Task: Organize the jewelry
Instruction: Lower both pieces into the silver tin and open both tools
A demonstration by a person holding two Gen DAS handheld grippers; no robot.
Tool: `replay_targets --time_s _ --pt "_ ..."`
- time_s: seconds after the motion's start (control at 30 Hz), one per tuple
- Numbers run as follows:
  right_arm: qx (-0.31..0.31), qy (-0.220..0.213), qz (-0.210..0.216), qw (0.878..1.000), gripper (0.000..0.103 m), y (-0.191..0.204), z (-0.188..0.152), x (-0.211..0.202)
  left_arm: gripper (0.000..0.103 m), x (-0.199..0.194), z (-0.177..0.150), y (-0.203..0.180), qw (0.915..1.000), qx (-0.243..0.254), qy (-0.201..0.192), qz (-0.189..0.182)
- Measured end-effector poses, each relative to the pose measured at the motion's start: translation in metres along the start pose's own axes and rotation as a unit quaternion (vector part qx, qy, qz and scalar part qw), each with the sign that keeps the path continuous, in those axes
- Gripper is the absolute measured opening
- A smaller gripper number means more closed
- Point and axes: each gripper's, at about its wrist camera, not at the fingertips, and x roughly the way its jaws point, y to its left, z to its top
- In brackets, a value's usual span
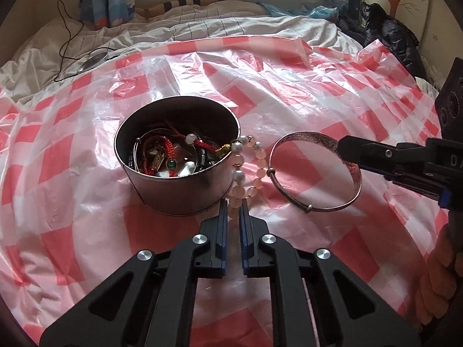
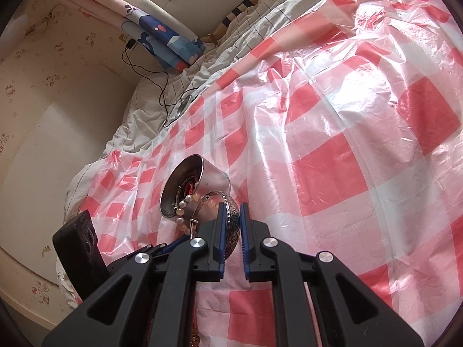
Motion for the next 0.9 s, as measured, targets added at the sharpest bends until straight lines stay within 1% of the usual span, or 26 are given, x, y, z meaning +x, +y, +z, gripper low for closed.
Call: replay_targets --time_s 0.13,0.23,0.37,0.43,0.47,0.53,0.6,0.7,0.73,0.77,0.8,0.83,0.9 --pt "0.002 -0.004 0.001 1.000 0.011 0.000 0.000 -0.002 0.007 -0.011 0.005 0.002 0.9993 -0.010 -0.017 -0.030" --pt "0.007 -0.006 0.005 1.000 0.011 -0.002 0.001 -0.003 0.007 -0.027 0.011 0.004 0.9974 -0.020 -0.040 -0.057" --pt "0.023 -0.015 0.038 0.999 0.011 -0.005 0.003 -0.008 0.007 -0.060 0.023 0.009 0.9920 -0.022 -0.097 -0.078" --pt "0.029 -0.024 0.053 0.998 0.011 -0.005 0.004 -0.012 0.007 -0.070 0.028 0.016 0.9893 -0.029 -0.117 -0.081" --pt "0.031 -0.029 0.059 0.997 0.011 -0.005 0.005 -0.014 0.007 -0.074 0.030 0.021 0.9870 -0.034 -0.130 -0.089" --pt "0.035 -0.039 0.069 0.996 0.011 -0.003 0.007 -0.017 0.007 -0.077 0.034 0.029 0.9844 -0.042 -0.143 -0.094" --pt "0.031 -0.054 0.074 0.995 0.011 0.002 0.009 -0.021 0.007 -0.076 0.038 0.038 0.9812 -0.053 -0.150 -0.109" --pt "0.020 -0.066 0.083 0.994 0.011 0.013 0.014 -0.020 0.007 -0.061 0.044 0.051 0.9803 -0.073 -0.141 -0.118" --pt "0.014 -0.066 0.083 0.994 0.011 0.016 0.015 -0.018 0.007 -0.048 0.047 0.055 0.9820 -0.079 -0.121 -0.122" --pt "0.010 -0.064 0.083 0.994 0.011 0.019 0.016 -0.016 0.007 -0.037 0.048 0.057 0.9851 -0.081 -0.098 -0.116" --pt "0.005 -0.063 0.080 0.995 0.011 0.022 0.017 -0.012 0.007 -0.024 0.048 0.059 0.9896 -0.083 -0.073 -0.092" --pt "0.003 -0.061 0.079 0.995 0.011 0.023 0.019 -0.008 0.007 -0.012 0.047 0.062 0.9920 -0.088 -0.046 -0.078" --pt "0.000 -0.059 0.078 0.995 0.011 0.027 0.023 0.000 0.011 -0.003 0.045 0.068 0.9905 -0.106 -0.015 -0.087"
